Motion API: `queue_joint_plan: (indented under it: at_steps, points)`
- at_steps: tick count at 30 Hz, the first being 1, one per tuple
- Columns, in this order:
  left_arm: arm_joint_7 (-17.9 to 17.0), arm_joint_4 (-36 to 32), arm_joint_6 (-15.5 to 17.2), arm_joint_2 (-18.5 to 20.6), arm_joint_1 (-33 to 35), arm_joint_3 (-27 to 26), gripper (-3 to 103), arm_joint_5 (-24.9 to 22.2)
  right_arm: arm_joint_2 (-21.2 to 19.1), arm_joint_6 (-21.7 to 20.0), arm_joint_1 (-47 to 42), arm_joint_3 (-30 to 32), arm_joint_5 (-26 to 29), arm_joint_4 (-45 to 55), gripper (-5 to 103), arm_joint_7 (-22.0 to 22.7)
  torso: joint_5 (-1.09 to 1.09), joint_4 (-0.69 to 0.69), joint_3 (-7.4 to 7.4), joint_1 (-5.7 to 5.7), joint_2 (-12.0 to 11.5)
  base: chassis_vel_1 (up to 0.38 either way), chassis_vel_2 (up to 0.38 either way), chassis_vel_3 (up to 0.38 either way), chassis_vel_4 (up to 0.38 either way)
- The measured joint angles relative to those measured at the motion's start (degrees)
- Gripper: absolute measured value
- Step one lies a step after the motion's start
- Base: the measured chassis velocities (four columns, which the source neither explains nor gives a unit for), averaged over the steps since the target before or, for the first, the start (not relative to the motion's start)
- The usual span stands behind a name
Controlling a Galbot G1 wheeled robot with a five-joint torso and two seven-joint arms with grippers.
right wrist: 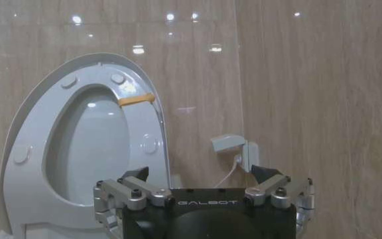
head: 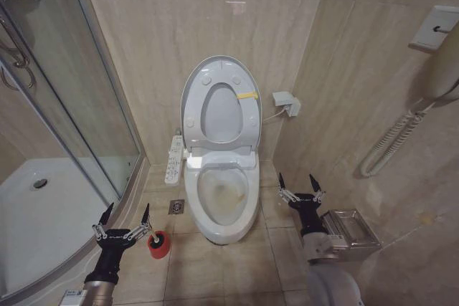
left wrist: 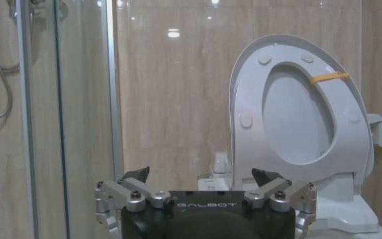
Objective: Open the toilet lid, clean the toilet bowl with a toilet brush, close the toilet lid, and flush.
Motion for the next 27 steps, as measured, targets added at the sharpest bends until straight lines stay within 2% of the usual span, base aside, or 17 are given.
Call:
queue_joint_plan:
  at_steps: [21, 27]
  points:
    - [0.00, 0.00, 0.00, 0.00, 0.00, 0.00, 100, 0.00, 0.00, 0.00, 0.00, 0.00, 0.00, 0.00, 100, 0.00, 0.00, 0.00, 0.00, -0.02, 0.00, 0.000, 0.000, 0.000, 0.000]
    - [0.00, 0.00, 0.00, 0.00, 0.00, 0.00, 100, 0.00, 0.00, 0.00, 0.02, -0.01, 0.00, 0.00, 100, 0.00, 0.01, 0.02, 0.01, 0.02, 0.01, -0.094, 0.085, 0.094, -0.095]
